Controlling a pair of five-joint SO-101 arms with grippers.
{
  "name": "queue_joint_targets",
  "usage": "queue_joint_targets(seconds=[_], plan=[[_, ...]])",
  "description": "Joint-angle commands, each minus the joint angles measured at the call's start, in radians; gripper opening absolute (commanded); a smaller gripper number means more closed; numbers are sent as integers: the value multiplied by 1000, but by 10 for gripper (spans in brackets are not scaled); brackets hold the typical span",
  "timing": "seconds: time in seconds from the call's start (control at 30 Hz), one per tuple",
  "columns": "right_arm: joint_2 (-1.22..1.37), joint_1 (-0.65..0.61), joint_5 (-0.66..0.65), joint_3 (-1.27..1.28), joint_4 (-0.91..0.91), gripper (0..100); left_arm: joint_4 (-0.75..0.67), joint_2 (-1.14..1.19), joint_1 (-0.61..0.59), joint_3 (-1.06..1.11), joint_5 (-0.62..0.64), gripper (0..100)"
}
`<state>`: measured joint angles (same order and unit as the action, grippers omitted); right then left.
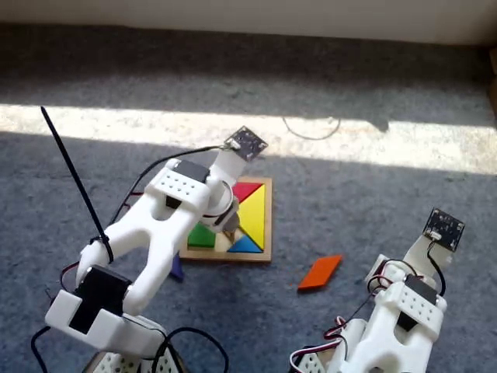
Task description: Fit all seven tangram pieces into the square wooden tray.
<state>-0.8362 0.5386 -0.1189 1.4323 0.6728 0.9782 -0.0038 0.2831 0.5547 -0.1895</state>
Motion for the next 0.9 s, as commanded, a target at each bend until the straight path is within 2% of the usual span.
queue_joint_targets(seconds=[0.0,0.2,0.4,0.6,0.7,0.87], plan=[[-13,-8,-3,-51,-18,5,-37,-5,-102,-31,-71,245],[-13,-8,-3,-51,-18,5,-34,-5,-183,-104,-130,245],[-13,-8,-3,-51,-18,5,-25,-16,-185,-162,-130,245],[-13,-8,-3,-51,-18,5,124,-16,-171,-254,-135,245],[-13,-8,-3,-51,-18,5,199,-16,-176,-280,-206,245],[-13,-8,-3,-51,-18,5,232,-7,-170,-239,-224,245]])
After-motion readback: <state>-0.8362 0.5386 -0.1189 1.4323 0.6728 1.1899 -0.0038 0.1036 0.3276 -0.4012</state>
